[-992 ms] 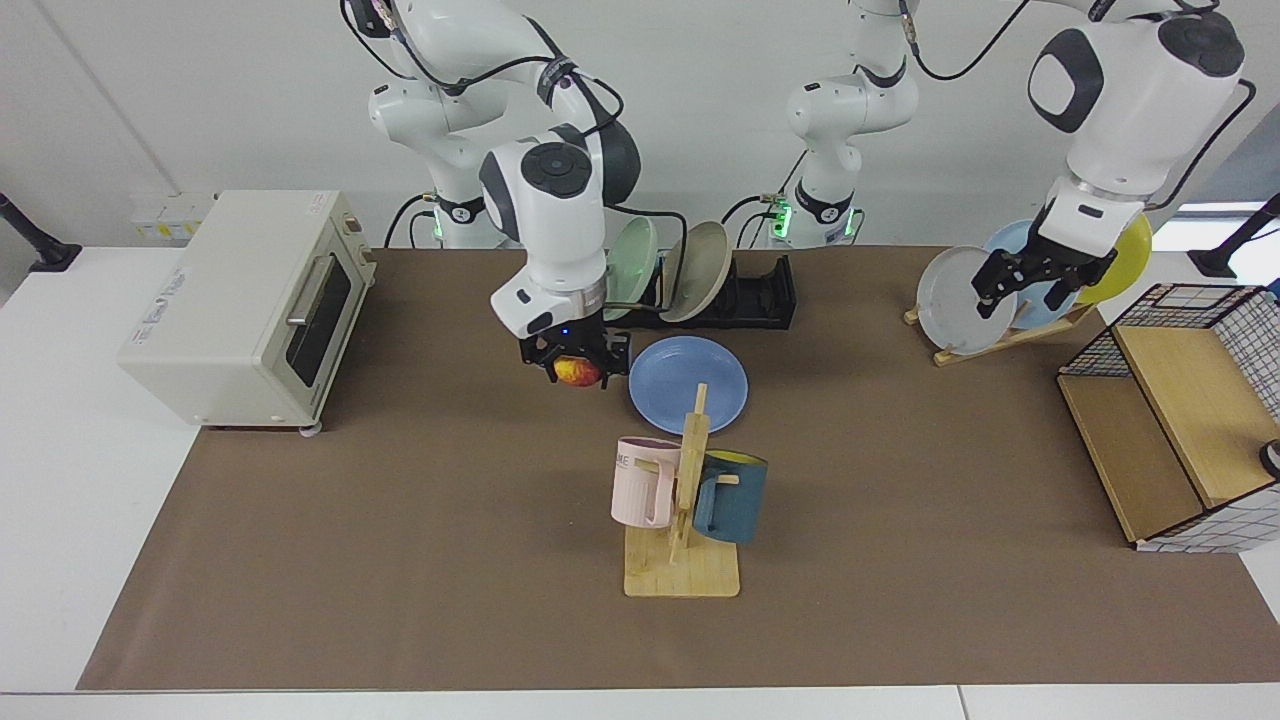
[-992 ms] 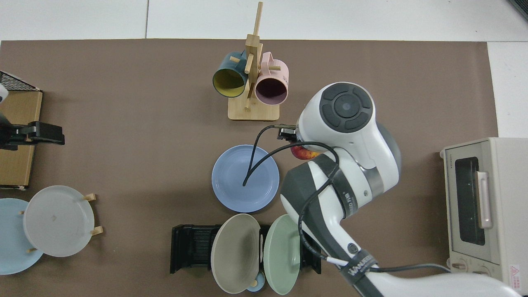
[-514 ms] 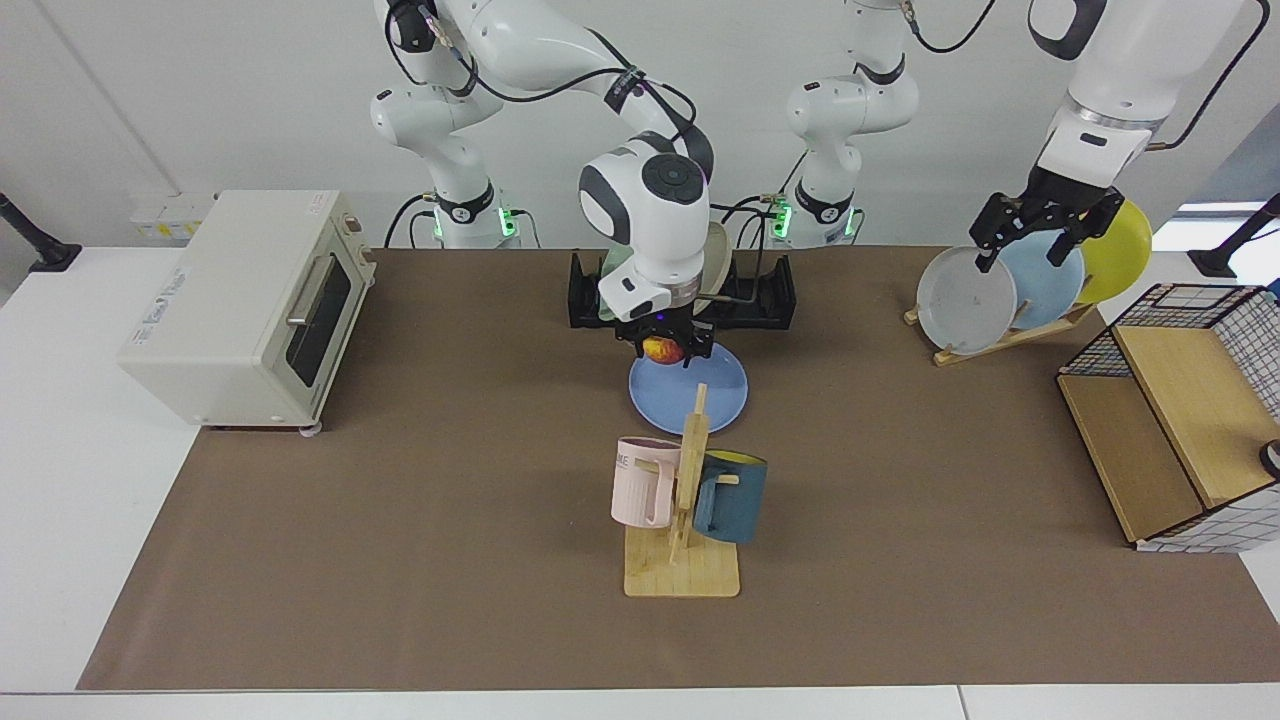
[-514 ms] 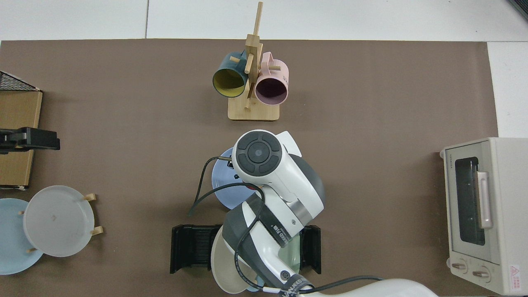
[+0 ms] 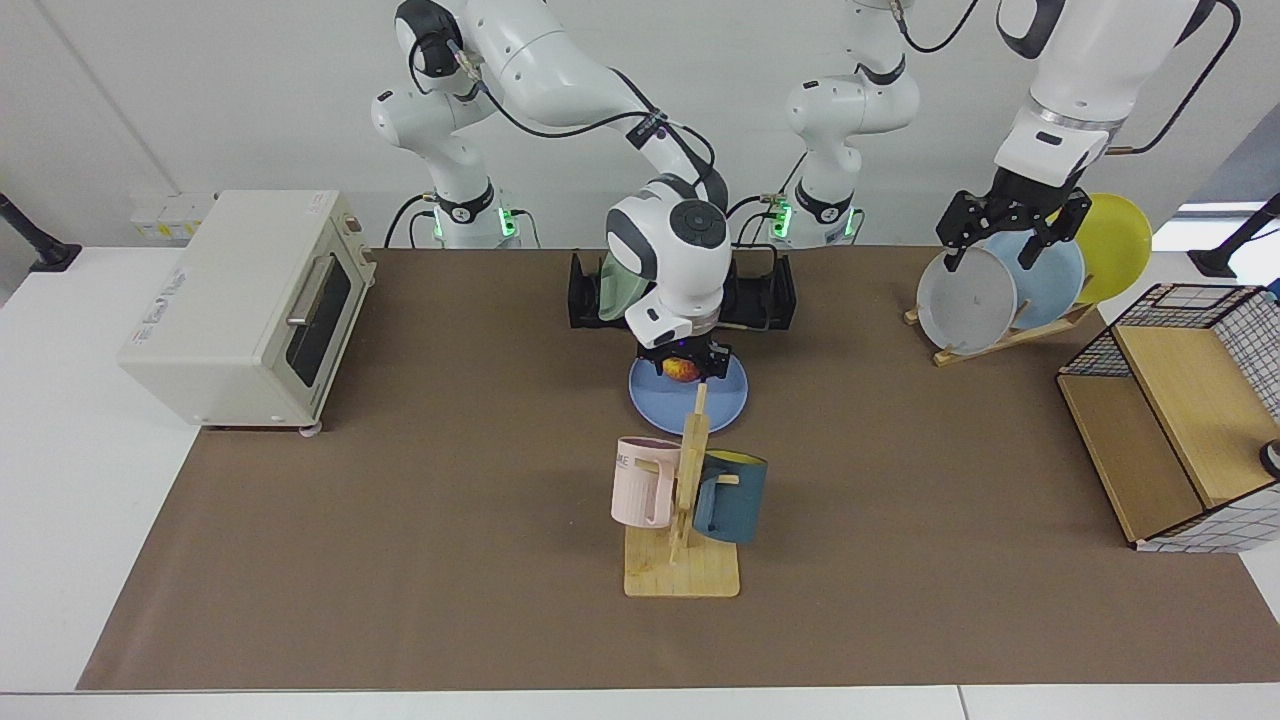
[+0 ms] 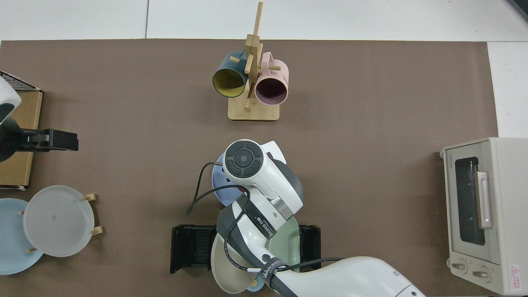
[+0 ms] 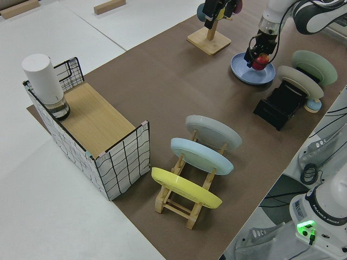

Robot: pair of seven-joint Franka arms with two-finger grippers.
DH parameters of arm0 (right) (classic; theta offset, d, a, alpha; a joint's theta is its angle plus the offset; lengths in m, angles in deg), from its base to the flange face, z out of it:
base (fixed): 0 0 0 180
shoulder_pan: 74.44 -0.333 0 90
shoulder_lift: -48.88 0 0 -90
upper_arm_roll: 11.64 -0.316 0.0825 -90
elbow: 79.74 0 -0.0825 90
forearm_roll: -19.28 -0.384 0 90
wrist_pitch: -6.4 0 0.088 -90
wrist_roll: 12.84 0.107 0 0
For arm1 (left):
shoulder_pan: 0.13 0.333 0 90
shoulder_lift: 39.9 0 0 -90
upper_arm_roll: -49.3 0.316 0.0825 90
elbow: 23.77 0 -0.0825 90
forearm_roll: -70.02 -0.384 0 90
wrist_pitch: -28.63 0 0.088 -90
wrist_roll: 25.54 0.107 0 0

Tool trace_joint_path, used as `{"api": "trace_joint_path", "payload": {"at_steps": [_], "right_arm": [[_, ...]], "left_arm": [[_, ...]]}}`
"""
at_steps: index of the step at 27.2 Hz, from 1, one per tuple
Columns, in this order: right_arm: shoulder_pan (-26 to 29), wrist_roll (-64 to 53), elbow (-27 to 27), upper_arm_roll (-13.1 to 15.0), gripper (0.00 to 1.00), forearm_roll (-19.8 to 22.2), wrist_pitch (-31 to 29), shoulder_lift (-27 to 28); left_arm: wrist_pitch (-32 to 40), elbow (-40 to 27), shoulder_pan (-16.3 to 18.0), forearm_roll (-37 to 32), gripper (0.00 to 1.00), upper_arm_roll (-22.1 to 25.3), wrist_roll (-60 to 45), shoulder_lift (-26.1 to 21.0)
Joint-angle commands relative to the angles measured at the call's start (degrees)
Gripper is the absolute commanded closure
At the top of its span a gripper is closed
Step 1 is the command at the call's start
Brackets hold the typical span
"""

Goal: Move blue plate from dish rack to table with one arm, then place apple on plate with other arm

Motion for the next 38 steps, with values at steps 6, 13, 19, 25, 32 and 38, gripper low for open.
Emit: {"api": "trace_joint_path", "payload": {"at_steps": [6,13,19,25,32,38], "right_arm": [[0.49,0.64,0.13,0.17,0.0,-3.86,-1.21,0.92],[3.74,-2.88,4.87,0.61,0.0,-3.78,7.48,-2.77],[11.55,-16.65,5.58,0.7,0.0,-3.6,11.45,-9.62],[19.81,-32.83,5.14,0.96,0.0,-3.07,15.49,-13.32],[29.84,-47.7,5.31,1.05,0.0,-2.02,15.41,-14.73],[35.03,-53.41,5.49,1.14,0.0,-0.79,15.84,-17.28]], "left_arm": [[1.07,0.52,0.35,-0.04,0.0,1.47,-0.16,0.41],[1.07,0.52,0.17,-0.04,0.0,0.86,-0.16,0.41],[1.07,0.61,0.26,-0.04,0.0,1.12,-0.16,0.41],[1.07,0.61,0.26,-0.04,0.0,1.39,-0.16,0.41],[1.07,0.61,0.26,-0.04,0.0,1.39,-0.16,0.41],[1.07,0.61,0.26,-0.04,0.0,1.39,-0.16,0.41]]}}
